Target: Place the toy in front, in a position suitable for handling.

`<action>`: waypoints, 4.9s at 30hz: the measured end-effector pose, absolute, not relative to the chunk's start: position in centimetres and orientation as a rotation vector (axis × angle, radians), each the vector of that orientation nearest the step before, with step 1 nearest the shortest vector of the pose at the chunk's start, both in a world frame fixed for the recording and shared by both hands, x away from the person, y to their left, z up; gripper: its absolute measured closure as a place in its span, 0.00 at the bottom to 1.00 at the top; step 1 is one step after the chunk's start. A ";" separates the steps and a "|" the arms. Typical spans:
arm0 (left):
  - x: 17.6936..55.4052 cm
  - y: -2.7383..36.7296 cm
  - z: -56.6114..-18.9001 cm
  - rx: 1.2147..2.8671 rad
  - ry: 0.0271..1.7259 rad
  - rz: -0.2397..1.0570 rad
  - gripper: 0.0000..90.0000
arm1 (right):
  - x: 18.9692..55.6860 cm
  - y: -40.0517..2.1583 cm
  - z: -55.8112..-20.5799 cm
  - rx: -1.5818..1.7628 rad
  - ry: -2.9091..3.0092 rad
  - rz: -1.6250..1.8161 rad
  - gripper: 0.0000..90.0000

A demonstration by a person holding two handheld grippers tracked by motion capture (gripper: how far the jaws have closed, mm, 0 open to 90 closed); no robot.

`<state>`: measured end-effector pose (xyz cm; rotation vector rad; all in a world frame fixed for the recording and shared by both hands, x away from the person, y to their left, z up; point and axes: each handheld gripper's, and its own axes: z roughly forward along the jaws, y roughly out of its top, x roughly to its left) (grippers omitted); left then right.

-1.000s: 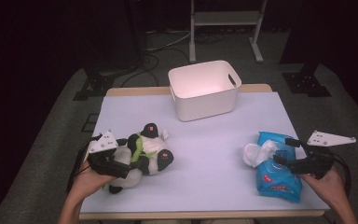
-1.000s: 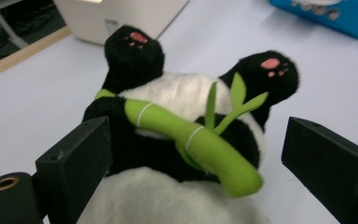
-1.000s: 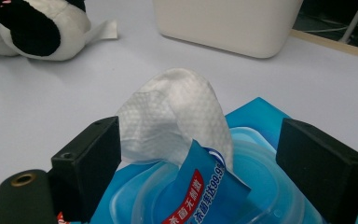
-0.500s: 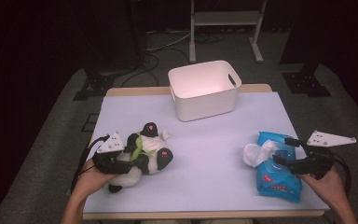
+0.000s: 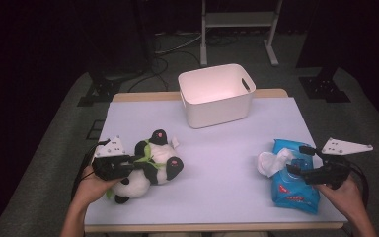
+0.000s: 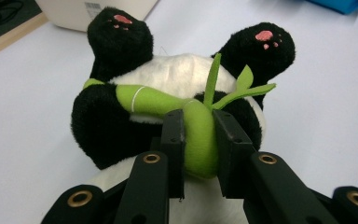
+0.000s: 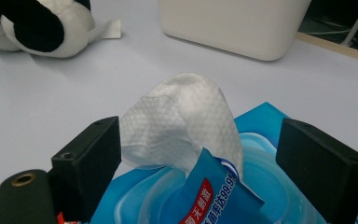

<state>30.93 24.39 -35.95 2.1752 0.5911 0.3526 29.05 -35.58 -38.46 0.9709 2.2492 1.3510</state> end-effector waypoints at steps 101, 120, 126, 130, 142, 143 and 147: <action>34.2 5.0 -35.0 2.192 0.312 0.148 0.83 | 29.1 -36.9 -38.7 0.988 2.241 1.380 0.14; 34.3 6.4 -35.9 2.187 0.341 0.121 0.49 | 29.0 -36.4 -37.7 0.950 2.286 1.371 0.15; 34.2 6.9 -36.0 2.181 0.340 0.111 0.42 | 29.2 -35.7 -37.3 0.918 2.317 1.346 0.15; 34.0 7.3 -35.8 2.171 0.335 0.112 0.38 | 29.2 -35.1 -37.1 0.894 2.339 1.322 0.16; 33.6 9.8 -35.6 2.155 0.359 0.115 0.32 | 30.3 -32.7 -35.8 0.789 2.415 1.244 0.21; 33.6 10.1 -35.6 2.152 0.367 0.114 0.32 | 30.5 -32.5 -35.8 0.779 2.422 1.230 0.22; 33.5 11.6 -35.9 2.141 0.390 0.111 0.31 | 30.7 -31.9 -35.6 0.755 2.442 1.199 0.24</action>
